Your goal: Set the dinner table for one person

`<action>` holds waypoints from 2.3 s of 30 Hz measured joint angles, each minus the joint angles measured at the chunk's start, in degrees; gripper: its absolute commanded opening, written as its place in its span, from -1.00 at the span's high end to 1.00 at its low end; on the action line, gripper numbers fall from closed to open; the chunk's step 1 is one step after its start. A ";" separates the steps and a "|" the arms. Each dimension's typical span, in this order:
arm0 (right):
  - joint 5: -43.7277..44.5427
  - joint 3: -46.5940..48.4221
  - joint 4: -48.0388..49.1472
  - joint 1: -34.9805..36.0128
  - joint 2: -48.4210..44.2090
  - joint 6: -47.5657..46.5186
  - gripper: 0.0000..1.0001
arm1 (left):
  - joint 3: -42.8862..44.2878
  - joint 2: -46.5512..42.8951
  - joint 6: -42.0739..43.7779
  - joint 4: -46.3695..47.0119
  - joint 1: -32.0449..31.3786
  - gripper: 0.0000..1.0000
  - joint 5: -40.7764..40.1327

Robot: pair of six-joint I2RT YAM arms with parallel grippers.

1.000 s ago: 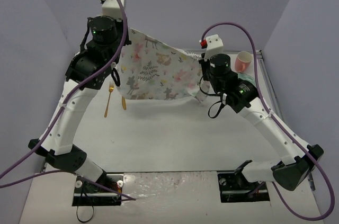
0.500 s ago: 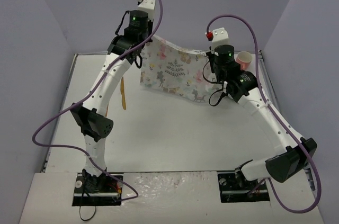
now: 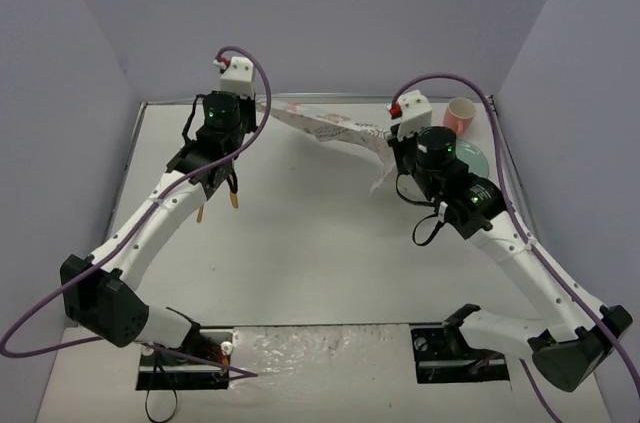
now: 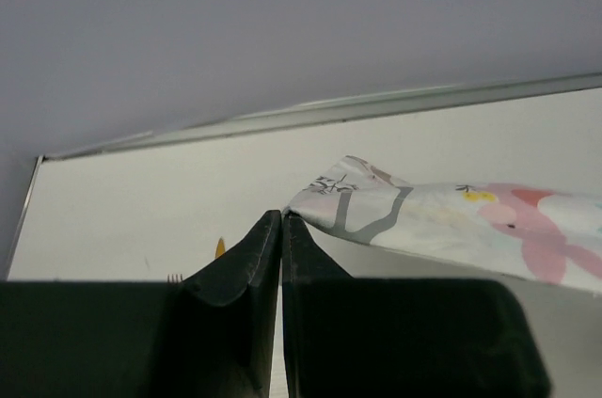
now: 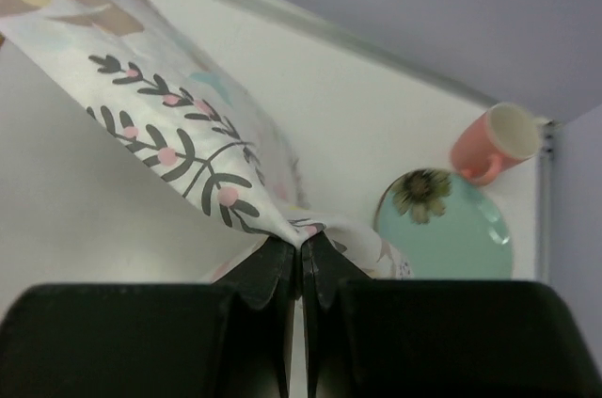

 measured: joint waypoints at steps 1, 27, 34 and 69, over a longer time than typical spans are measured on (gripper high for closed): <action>-0.80 -2.28 -0.37 0.96 0.14 0.87 0.84 | -3.44 -0.85 -0.75 0.58 0.32 1.00 -1.20; -12.19 -13.91 -4.46 -8.66 7.16 24.37 -0.65 | -0.41 6.20 -17.96 -12.95 9.09 -0.68 4.12; -15.23 -18.85 0.72 -9.39 12.65 27.87 -0.64 | -1.16 21.21 -23.90 -13.11 5.58 -0.67 10.34; -15.19 -28.39 11.85 2.70 16.63 33.53 -0.65 | 37.37 56.08 -11.42 -23.64 2.55 -0.33 7.72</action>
